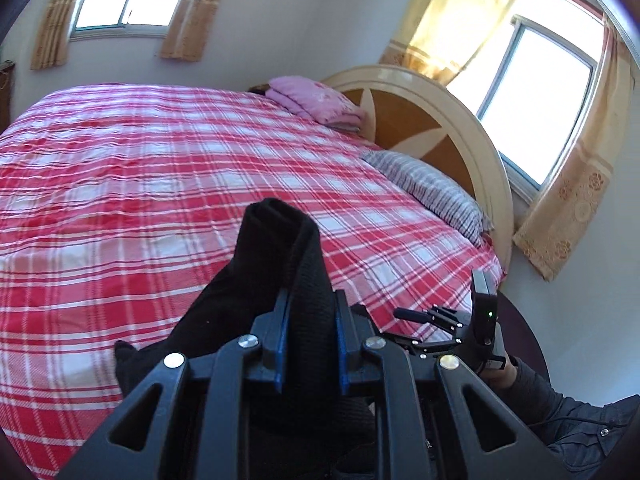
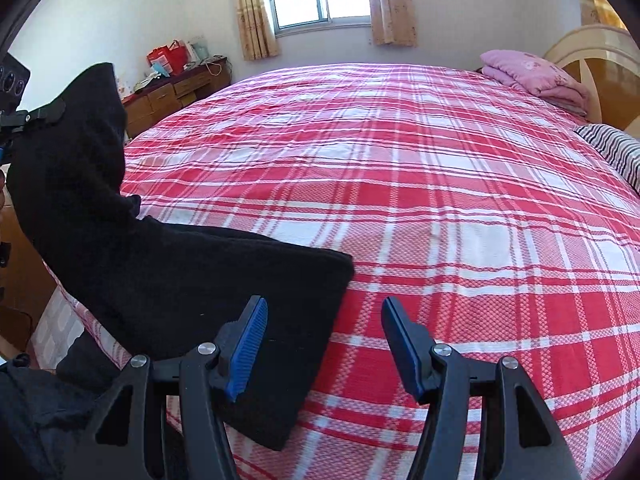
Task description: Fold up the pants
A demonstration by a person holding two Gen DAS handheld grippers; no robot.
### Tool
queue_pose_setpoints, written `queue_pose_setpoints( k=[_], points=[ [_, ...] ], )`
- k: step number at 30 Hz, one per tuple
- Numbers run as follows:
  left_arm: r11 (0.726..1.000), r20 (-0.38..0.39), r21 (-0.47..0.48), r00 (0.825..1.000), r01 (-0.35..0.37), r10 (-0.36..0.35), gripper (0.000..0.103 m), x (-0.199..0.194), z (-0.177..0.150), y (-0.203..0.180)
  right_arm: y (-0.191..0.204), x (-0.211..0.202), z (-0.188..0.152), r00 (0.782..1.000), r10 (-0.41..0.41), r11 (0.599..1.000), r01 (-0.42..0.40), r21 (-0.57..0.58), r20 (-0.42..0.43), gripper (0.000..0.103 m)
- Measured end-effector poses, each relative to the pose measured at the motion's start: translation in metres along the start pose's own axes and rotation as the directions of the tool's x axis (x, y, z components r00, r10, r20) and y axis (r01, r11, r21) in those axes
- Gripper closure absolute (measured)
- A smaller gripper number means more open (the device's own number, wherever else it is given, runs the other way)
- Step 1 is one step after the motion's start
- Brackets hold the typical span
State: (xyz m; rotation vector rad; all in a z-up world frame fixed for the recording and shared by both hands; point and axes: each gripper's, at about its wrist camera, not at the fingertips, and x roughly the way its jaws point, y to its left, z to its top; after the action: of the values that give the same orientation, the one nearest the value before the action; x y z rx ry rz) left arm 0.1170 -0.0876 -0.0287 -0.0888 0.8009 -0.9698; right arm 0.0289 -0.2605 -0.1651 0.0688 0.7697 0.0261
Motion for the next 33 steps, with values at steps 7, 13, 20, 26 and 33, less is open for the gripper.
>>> queue_pose_setpoints(
  k=[7,13,20,26,33],
  points=[
    [0.997,-0.105,0.068,0.994,0.031,-0.023,0.084,0.047,-0.004,-0.036,-0.024,0.001,0.002,1.0,-0.002,0.995,0.001,0.098,0.009,0.042],
    [0.992,-0.179,0.126,0.983,-0.023,0.046,0.084,0.088,-0.018,-0.044,-0.043,0.001,0.003,1.0,-0.026,0.983,0.023,0.185,0.014,0.042],
    [0.973,-0.252,0.223,0.961,-0.056,0.113,0.081,0.135,-0.046,-0.063,-0.046,0.003,0.002,1.0,-0.024,0.98,0.021,0.196,0.013,0.042],
    [0.949,-0.243,0.314,0.967,0.001,0.079,0.067,0.132,-0.062,-0.094,-0.048,0.0,0.002,0.999,-0.023,0.977,0.018,0.211,0.023,0.042],
    [0.936,-0.084,0.323,0.98,-0.144,0.179,0.034,0.083,-0.06,-0.076,-0.034,-0.014,0.01,0.996,0.069,0.97,-0.082,0.229,0.064,0.042]
  ],
)
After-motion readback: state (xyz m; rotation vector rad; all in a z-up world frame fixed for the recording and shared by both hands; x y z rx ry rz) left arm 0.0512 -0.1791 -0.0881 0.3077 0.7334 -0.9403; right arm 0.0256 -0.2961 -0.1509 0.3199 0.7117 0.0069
